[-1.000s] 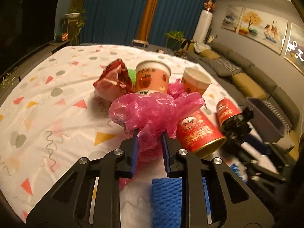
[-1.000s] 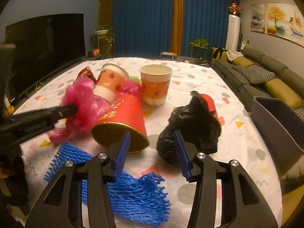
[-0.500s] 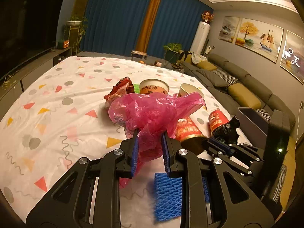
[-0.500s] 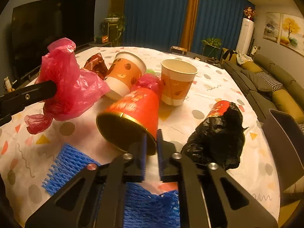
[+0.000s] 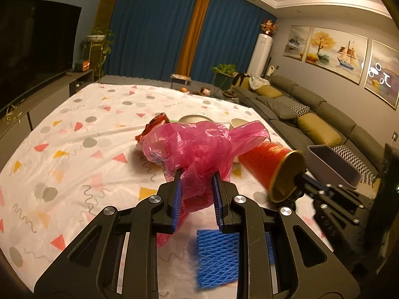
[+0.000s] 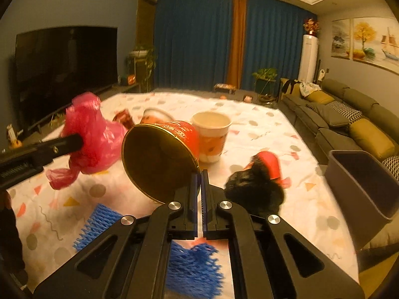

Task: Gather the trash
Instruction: 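Carry the pink bag and red can over the grey bin with both grippers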

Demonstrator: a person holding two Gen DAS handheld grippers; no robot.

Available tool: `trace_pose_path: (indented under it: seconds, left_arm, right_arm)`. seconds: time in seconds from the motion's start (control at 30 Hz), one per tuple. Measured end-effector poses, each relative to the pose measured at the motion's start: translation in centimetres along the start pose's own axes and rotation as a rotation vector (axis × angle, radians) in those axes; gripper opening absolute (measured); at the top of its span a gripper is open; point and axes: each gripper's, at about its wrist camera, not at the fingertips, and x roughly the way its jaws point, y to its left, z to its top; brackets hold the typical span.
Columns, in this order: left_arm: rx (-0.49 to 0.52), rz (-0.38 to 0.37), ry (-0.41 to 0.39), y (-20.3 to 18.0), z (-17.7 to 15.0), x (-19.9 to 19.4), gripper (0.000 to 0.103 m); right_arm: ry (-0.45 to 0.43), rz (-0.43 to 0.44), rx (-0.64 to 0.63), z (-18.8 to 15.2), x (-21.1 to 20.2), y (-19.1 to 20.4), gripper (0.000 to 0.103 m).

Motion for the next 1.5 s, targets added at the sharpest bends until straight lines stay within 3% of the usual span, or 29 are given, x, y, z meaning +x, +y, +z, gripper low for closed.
trace_pose_path:
  seconds: [0.53,1.13,1.5]
  left_arm:
    - [0.104,-0.093,-0.029,-6.7,1.8,0.1,0.021]
    - [0.285,-0.320,-0.036,-24.4,3.7,4.0,0.021]
    - [0.335,-0.406,0.011,-33.4,3.2,9.7,0.021]
  right_arm:
    - [-0.137,-0.142,0.148,0.7,-6.7,-7.5,0.003]
    - [-0.219,-0.431,0.322,-1.0,-12.0,-20.3,0.003]
    - [-0.208,-0.508,0.399,-2.2,-11.6,-25.5,0.003]
